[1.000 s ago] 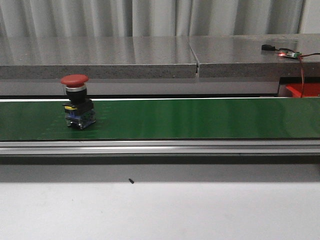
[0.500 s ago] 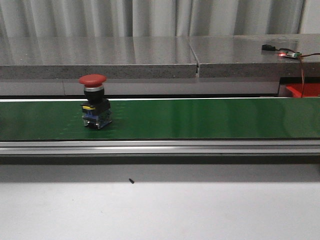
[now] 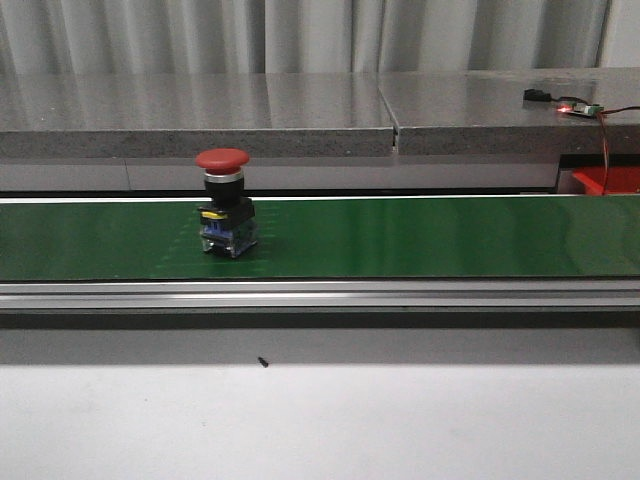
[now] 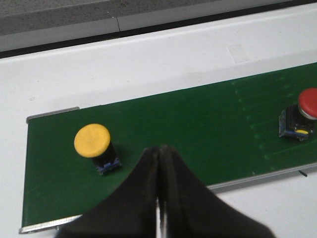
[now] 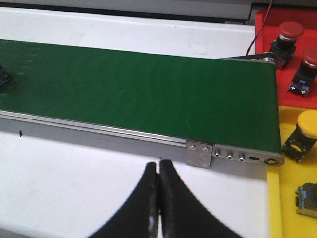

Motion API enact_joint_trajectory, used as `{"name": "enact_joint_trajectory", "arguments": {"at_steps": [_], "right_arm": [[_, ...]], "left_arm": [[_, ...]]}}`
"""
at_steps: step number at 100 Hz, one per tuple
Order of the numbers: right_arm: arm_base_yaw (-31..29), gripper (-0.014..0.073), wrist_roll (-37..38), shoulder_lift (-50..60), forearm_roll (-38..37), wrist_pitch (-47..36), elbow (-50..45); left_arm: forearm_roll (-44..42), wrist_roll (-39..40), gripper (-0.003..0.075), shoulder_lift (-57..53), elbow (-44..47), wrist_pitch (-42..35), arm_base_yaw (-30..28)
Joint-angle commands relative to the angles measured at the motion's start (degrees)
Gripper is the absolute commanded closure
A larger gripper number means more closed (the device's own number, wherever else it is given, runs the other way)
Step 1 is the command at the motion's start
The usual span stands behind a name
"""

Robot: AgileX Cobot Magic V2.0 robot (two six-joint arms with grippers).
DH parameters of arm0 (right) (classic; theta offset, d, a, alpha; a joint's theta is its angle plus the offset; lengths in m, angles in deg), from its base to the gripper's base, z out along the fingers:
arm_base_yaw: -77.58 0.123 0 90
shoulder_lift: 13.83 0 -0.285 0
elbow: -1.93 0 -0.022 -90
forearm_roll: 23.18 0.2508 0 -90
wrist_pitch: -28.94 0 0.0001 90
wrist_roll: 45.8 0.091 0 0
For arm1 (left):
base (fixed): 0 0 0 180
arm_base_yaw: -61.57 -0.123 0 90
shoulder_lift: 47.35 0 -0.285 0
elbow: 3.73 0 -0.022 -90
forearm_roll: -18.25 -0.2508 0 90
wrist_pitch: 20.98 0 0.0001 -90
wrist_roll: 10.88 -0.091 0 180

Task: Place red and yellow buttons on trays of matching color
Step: 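Place the yellow button on the belt behind the red button, then move the right gripper above the red button riding the belt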

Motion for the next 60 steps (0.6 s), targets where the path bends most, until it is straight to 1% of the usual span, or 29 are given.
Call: {"name": "enact_joint_trajectory", "arguments": {"at_steps": [1,17,35,47,60], "right_arm": [[0.1,0.0661,-0.5,-1.9,1.3,-3.0,1.7],[0.2,0.0661,-0.5,-4.7,1.3,-3.5,2.1],[2.5,0.0648,-0.7,-9.2,1.3,-4.2,5.5],[4.5,0.0574,-1.0,-14.1,1.3,-3.0,9.4],[7.4,0.0439,-1.0,-20.7,1.3,-0.9,15.0]], "left_arm": [[1.1,-0.1,0.0739,-6.0,2.0,-4.0,0.6],[1.5,-0.1,0.0739,-15.6,8.1,-3.5,0.6],[2.0,-0.1,0.0739,-24.5,12.4,-1.9,0.6],[2.0,-0.1,0.0739,-27.9,13.3,-0.2,0.6],[2.0,-0.1,0.0739,-29.5,13.3,0.2,0.6]]}}
